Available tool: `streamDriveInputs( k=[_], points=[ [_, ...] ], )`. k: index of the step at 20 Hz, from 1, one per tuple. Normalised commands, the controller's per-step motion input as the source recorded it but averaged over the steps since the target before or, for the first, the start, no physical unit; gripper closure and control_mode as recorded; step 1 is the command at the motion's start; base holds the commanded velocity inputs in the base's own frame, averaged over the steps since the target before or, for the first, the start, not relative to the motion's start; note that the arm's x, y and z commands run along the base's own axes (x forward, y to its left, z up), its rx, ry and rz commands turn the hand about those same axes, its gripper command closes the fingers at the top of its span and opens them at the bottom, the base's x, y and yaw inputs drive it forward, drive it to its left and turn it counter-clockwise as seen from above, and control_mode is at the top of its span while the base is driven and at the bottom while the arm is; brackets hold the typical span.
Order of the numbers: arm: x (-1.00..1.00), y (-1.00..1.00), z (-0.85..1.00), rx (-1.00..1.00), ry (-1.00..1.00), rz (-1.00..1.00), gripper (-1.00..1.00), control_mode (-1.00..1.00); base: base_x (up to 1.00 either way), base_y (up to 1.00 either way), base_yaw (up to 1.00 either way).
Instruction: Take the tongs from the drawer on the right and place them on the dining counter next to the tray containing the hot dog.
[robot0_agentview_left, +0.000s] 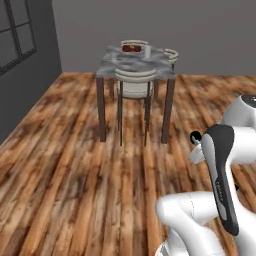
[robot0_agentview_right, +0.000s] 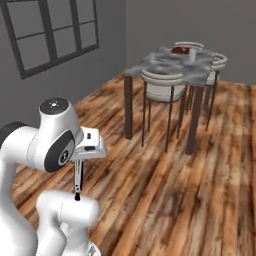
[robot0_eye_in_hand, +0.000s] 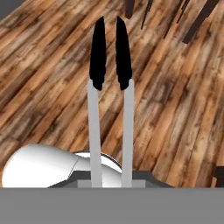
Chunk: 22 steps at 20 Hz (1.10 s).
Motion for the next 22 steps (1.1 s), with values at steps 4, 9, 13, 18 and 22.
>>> streamDriveInputs(
  k=[4, 9, 13, 18, 22],
  points=[
    [0.00, 0.00, 0.00, 0.00, 0.00, 0.00, 1.00, 1.00, 1.00, 0.91, -0.36],
    [0.00, 0.00, 0.00, 0.00, 0.00, 0.00, 1.00, 1.00, 1.00, 1.00, -0.26],
    [0.00, 0.00, 0.00, 0.00, 0.00, 0.00, 1.00, 1.00, 1.00, 1.00, -0.19],
    [0.00, 0.00, 0.00, 0.00, 0.00, 0.00, 1.00, 1.00, 1.00, 1.00, -0.22],
    [0.00, 0.00, 0.00, 0.00, 0.00, 0.00, 1.00, 1.00, 1.00, 1.00, -0.29]
  ],
)
